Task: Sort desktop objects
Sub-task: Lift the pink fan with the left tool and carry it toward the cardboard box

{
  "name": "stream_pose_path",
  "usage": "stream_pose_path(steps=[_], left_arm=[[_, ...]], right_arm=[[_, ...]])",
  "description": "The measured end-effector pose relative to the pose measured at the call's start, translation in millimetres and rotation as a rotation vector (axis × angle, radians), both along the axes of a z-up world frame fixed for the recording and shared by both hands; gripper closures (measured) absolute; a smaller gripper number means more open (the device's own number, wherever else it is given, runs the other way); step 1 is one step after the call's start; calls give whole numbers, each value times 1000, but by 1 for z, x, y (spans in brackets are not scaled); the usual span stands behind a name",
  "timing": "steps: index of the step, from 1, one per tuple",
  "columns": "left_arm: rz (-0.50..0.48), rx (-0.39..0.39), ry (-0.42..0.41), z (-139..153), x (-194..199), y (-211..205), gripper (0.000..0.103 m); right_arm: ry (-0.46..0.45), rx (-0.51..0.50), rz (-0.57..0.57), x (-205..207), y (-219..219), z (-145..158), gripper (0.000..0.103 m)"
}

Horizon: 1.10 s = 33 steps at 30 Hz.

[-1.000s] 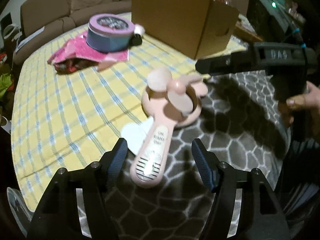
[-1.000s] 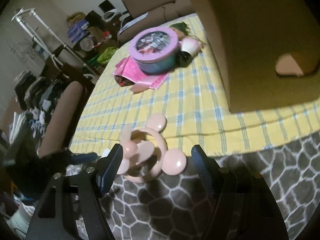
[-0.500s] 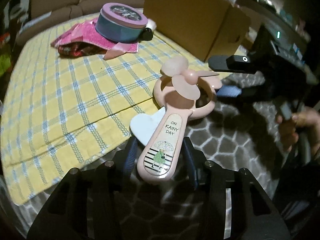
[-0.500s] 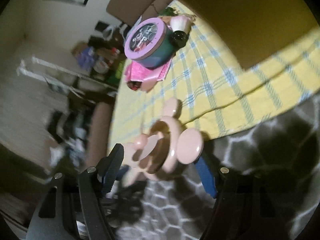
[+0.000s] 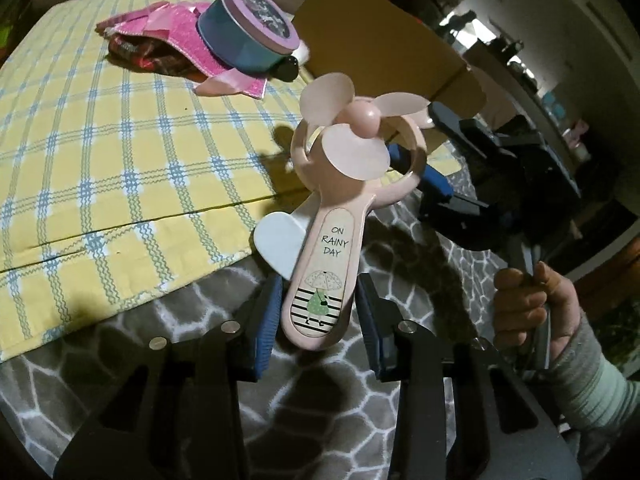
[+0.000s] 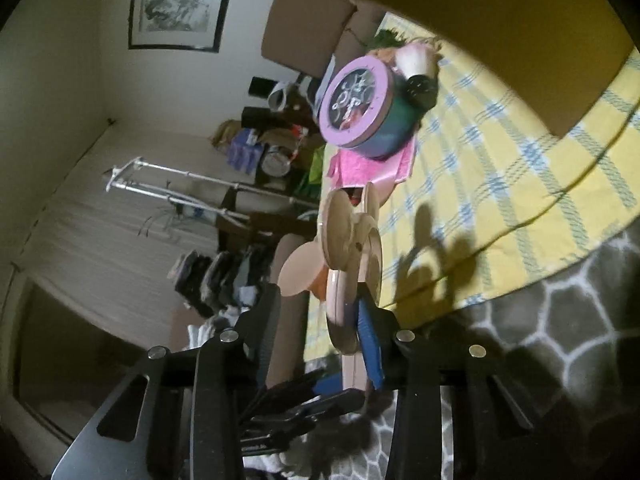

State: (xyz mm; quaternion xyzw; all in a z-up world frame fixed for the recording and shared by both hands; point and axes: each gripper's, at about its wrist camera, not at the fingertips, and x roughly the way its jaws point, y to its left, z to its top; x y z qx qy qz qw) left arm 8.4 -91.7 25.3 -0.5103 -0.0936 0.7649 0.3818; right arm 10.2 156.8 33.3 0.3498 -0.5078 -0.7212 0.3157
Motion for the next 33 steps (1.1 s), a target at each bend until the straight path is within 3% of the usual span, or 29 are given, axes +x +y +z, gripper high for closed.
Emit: stream_pose_path(steps=[5, 8, 16, 22, 26, 33], left_arm=[[-9, 13, -15, -2, -2, 2, 68], [-25, 44, -28, -2, -4, 3, 68], [-28, 64, 1, 6, -7, 3, 72], [-65, -41, 38, 1, -3, 19, 72], [-86, -87, 90, 5, 3, 29, 77], [-90, -57, 192, 31, 11, 31, 79]], right_arm=[[11, -96, 9, -1, -1, -7, 64], [48, -170, 90, -5, -8, -6, 64], [122, -91, 205, -21, -34, 10, 64], [94, 3, 250, -41, -57, 8, 65], [91, -28, 252, -53, -64, 5, 65], [181, -143, 273, -60, -77, 26, 64]])
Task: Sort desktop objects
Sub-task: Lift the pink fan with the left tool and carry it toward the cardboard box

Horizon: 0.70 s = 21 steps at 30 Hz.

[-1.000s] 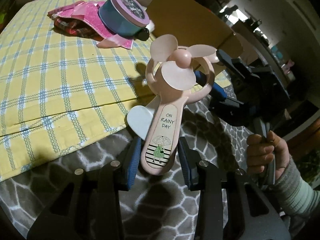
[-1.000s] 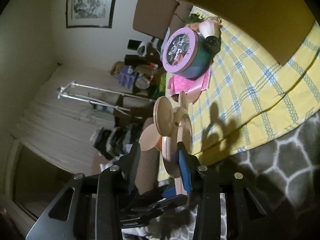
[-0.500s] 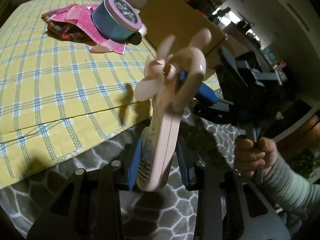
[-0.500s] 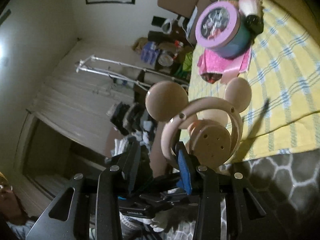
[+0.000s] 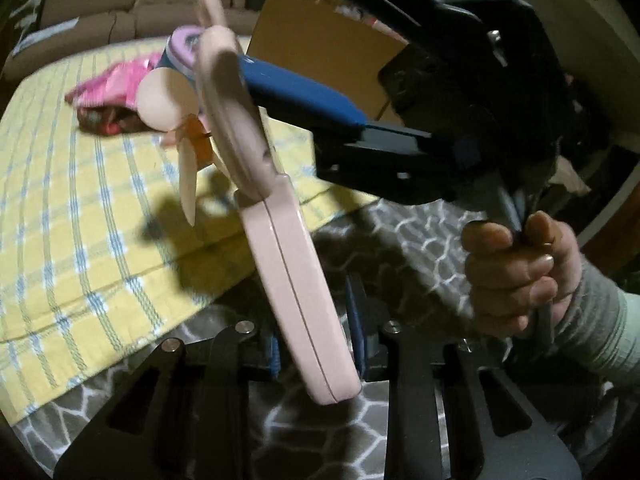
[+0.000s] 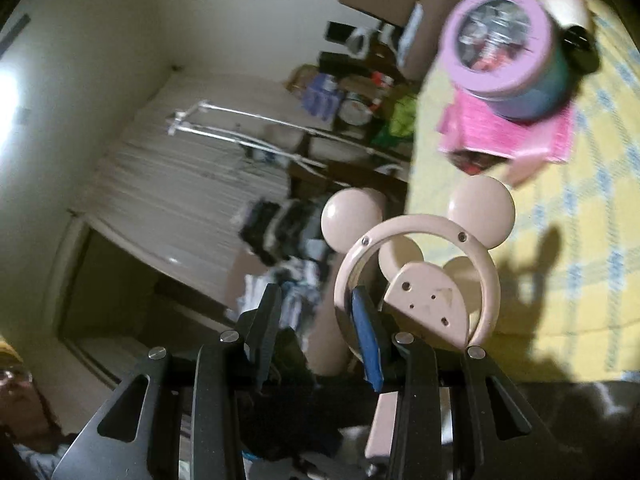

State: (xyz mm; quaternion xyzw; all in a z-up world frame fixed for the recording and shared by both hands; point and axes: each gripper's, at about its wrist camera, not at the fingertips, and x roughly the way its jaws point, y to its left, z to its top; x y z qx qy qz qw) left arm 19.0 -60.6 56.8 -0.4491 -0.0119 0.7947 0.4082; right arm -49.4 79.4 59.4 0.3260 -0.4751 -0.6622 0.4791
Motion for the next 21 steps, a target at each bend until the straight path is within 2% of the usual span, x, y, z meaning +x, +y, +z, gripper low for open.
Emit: stream_pose_path(steps=[6, 12, 14, 21], left_arm=[[3, 61, 72, 39, -1, 0, 78], [-30, 46, 154, 78, -6, 21, 78], [-44, 34, 182, 101, -14, 15, 78], [-73, 7, 246, 159, -53, 75, 78]], right_arm=[[69, -41, -16, -1, 4, 37, 65], [138, -35, -34, 1, 16, 81, 64], [166, -41, -54, 2, 26, 98, 64], [255, 0, -138, -17, 76, 172, 64]])
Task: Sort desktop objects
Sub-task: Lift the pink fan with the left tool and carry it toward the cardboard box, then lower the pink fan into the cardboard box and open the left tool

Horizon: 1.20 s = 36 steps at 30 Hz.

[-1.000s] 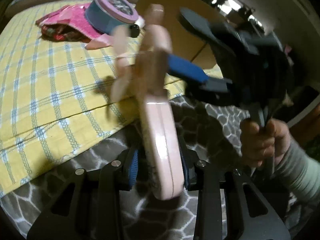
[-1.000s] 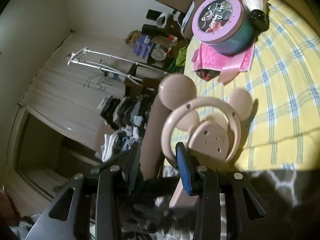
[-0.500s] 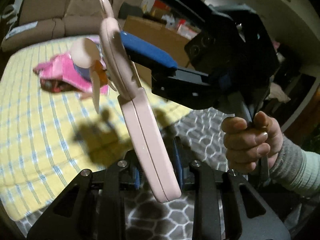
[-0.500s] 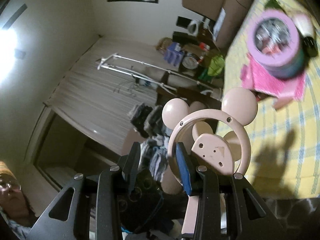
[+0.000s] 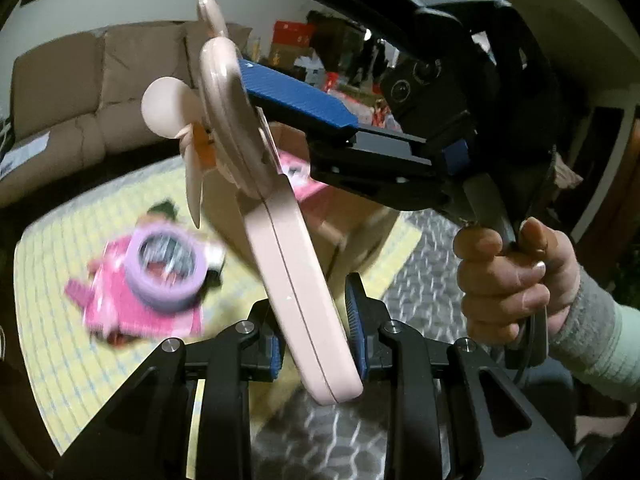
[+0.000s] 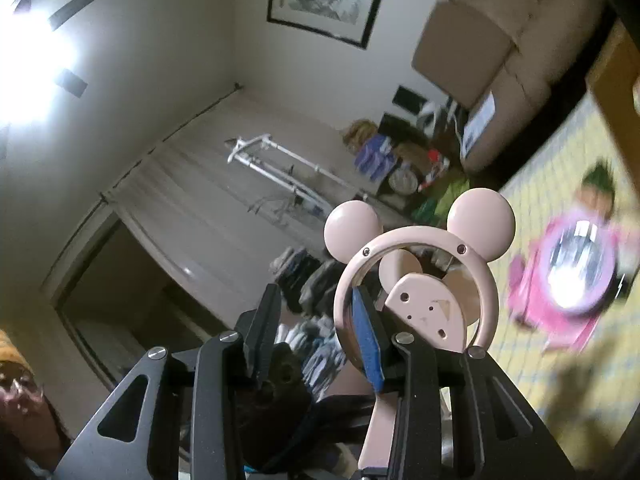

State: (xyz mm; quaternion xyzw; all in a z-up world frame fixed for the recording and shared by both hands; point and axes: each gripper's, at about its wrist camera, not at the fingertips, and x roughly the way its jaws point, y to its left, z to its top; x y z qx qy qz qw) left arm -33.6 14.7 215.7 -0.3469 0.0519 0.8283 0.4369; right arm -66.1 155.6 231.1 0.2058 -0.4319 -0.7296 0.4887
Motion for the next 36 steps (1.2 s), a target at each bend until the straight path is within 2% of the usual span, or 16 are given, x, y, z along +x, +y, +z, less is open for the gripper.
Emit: stream_pose_path(steps=[5, 9, 16, 23, 26, 29, 31, 36], left_arm=[[8, -22, -24, 16, -47, 57, 78], [19, -89, -28, 12, -79, 101, 78], [62, -242, -50, -22, -121, 154, 78], [121, -395, -46, -58, -141, 177, 77], [142, -430, -28, -65, -141, 179, 76], [146, -468, -25, -71, -144, 189, 74], [141, -477, -30, -69, -133, 189, 73], [127, -464, -51, -70, -132, 193, 69]], right_arm=[[-25, 70, -71, -35, 49, 35, 64], [-55, 117, -102, -66, 86, 39, 64], [-152, 111, -112, -115, 133, 0, 64], [-231, 155, -74, -152, 142, -35, 64], [-268, 172, -71, -160, 145, -49, 64], [-344, 187, -90, -169, 155, -64, 64], [-382, 226, -102, -174, 158, -71, 63], [-397, 276, -116, -172, 163, -76, 65]])
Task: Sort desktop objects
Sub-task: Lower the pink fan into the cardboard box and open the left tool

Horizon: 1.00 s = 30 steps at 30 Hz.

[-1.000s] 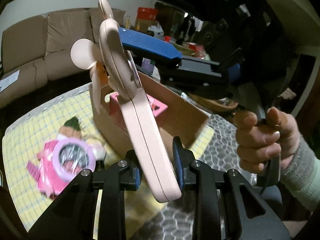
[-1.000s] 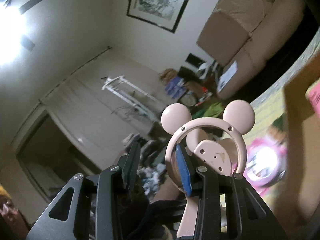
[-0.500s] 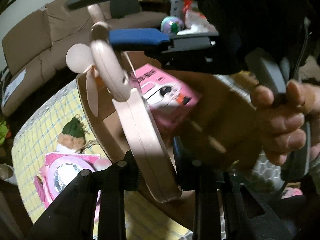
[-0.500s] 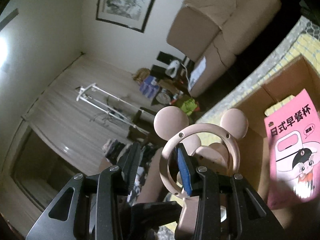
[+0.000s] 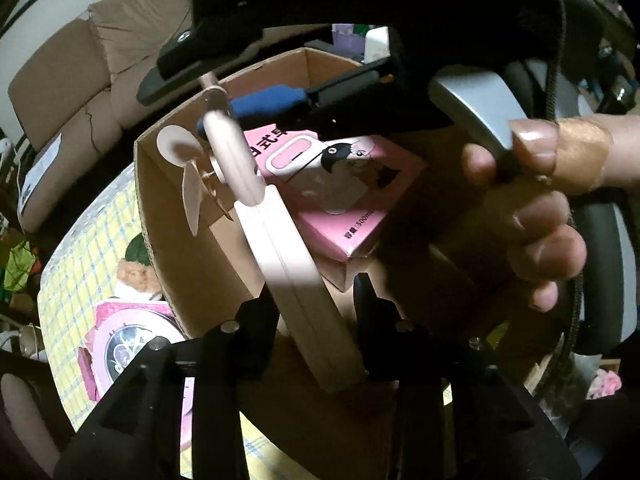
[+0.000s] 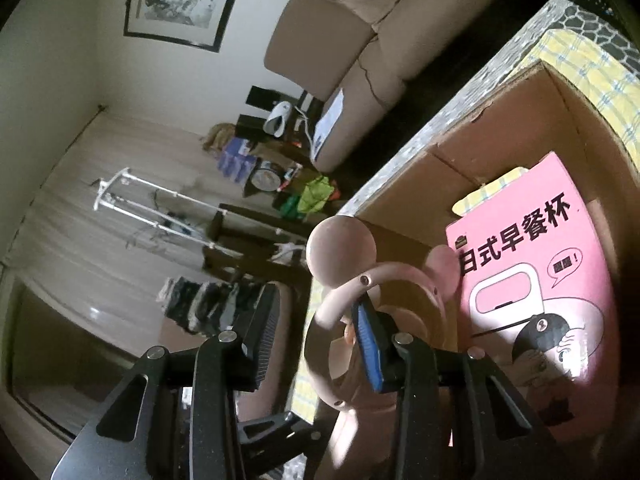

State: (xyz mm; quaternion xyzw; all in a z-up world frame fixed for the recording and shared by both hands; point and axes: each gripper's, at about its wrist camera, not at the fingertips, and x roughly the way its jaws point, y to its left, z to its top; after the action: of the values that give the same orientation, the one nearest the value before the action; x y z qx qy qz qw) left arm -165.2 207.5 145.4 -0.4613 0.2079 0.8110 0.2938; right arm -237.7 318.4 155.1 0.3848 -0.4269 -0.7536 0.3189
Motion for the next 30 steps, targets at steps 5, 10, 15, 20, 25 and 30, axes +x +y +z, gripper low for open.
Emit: stream_pose_path(steps=[5, 10, 15, 20, 25, 30], left_arm=[[5, 31, -4, 11, 6, -7, 57], [4, 69, 3, 29, 16, -25, 56], [1, 89, 15, 39, 29, -44, 55], [12, 123, 12, 45, 39, -59, 52], [50, 166, 25, 52, 44, -84, 35], [100, 216, 30, 57, 54, -115, 9]], right_arm=[[-22, 117, -2, 1, -5, 2, 55], [-67, 298, 6, 2, -15, -3, 41], [-97, 482, 5, 3, -20, -8, 24], [-69, 567, -3, 13, -27, 4, 24], [-33, 592, -8, 25, -34, 22, 22], [6, 559, -9, 45, -48, 45, 14]])
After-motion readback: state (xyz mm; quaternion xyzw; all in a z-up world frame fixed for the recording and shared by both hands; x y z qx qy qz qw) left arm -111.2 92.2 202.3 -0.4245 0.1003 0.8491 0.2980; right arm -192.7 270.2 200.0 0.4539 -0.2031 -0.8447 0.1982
